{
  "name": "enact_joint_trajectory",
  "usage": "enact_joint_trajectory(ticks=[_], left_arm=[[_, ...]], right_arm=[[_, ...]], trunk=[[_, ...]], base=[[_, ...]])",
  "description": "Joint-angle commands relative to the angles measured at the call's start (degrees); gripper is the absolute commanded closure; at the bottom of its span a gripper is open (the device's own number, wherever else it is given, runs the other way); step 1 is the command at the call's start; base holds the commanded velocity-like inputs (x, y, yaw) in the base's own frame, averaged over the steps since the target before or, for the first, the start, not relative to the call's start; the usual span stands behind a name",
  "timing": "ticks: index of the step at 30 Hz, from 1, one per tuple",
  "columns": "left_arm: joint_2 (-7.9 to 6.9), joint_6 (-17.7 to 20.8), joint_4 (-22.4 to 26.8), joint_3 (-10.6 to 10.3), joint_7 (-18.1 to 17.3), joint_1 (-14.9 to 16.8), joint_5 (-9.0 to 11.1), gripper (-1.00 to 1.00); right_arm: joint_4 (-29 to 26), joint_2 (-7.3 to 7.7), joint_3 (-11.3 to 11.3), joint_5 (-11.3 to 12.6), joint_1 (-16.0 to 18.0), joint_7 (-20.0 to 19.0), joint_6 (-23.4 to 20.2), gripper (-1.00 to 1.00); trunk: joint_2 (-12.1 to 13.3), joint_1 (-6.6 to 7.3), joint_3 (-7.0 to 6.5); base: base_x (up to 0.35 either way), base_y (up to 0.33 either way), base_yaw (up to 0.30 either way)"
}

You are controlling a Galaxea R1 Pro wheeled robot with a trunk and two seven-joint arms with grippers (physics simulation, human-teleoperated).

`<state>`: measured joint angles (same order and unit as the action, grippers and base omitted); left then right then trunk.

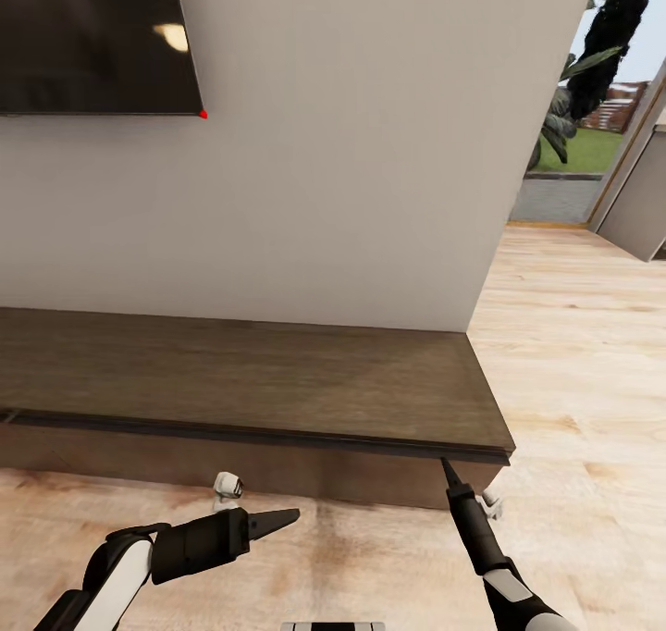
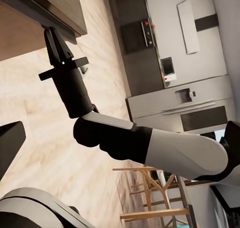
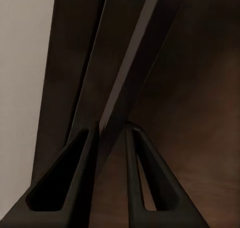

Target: Place each of the two pumpkins and all three candles from the living room inside a cabinet in the living room (use any cabinet), then make sure every cabinet is closed, and position the cauldron so it is next to a table in the living room.

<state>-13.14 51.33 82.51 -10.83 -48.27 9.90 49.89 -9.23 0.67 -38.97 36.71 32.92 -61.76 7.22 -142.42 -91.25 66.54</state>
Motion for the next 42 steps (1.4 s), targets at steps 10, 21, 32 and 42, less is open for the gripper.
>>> enact_joint_trajectory(ticks=[10, 21, 32, 42], left_arm=[[-0.02, 0.3, 0.0, -0.1, -0.1, 0.0, 0.2, -1.00], [0.04, 0.3, 0.0, -0.1, -0.1, 0.0, 0.2, -1.00], [0.02, 0.3, 0.0, -0.1, -0.1, 0.0, 0.2, -1.00], [0.01, 0.3, 0.0, -0.1, -0.1, 0.0, 0.2, -1.00]], right_arm=[[0.1, 0.03, 0.4, 0.5, 0.0, -0.3, 0.3, 1.00], [0.1, -0.02, 0.4, 0.5, 0.0, -0.3, 0.3, 1.00], [0.1, -0.06, 0.4, 0.5, 0.0, -0.3, 0.3, 1.00], [0.1, -0.06, 0.4, 0.5, 0.0, -0.3, 0.3, 1.00]], trunk=[[0.0, 0.01, 0.04], [0.0, 0.01, 0.04], [0.0, 0.01, 0.04], [0.0, 0.01, 0.04]], base=[[-0.048, 0.000, 0.000], [-0.146, 0.000, 0.000], [-0.173, 0.000, 0.000], [-0.133, 0.000, 0.000]])
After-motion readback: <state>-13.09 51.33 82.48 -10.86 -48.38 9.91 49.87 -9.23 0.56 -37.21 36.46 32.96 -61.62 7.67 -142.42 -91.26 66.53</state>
